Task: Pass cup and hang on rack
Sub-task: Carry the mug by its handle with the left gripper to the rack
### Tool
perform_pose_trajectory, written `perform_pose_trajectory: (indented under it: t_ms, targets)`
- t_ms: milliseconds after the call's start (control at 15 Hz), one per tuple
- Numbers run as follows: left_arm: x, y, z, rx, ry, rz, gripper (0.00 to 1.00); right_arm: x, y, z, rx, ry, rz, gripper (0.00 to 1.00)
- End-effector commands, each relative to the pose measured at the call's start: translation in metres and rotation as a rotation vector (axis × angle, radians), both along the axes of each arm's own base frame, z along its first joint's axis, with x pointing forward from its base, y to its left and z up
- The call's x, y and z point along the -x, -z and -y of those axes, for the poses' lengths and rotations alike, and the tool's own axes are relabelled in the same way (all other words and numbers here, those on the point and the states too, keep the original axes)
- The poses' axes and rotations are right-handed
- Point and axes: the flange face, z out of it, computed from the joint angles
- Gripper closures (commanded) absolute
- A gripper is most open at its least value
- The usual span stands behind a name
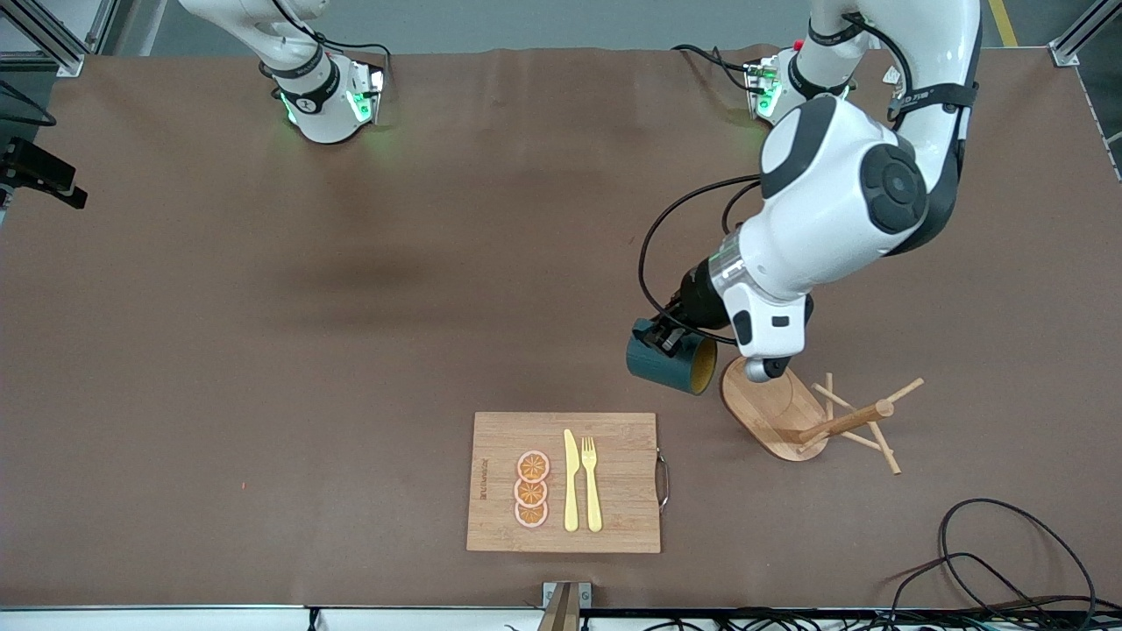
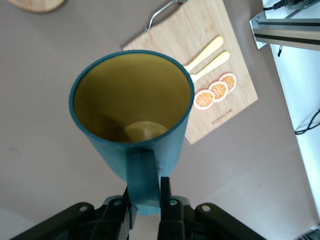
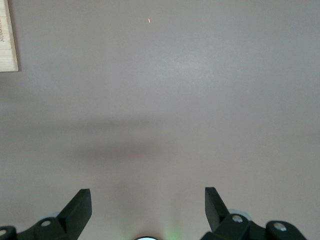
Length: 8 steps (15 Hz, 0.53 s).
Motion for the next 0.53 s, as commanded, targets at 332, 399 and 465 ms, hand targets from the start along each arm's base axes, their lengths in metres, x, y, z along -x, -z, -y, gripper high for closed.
perform_pose_trajectory:
  t_ms: [332,399,465]
  targets:
    - [-0.034,-0.001,-0.113,0.234,-0.094,-0.179,1.0,0.008,-0.003,0.003,-0.001,-0.006,0.002,0.0]
    - [-0.039,0.002,-0.132,0.264,-0.11,-0.199,1.0,0.007,-0.003,0.002,-0.003,-0.007,0.002,0.0]
    - [-0.043,0.002,-0.147,0.305,-0.126,-0.218,1.0,0.007,-0.003,0.002,-0.003,-0.007,0.0,0.0]
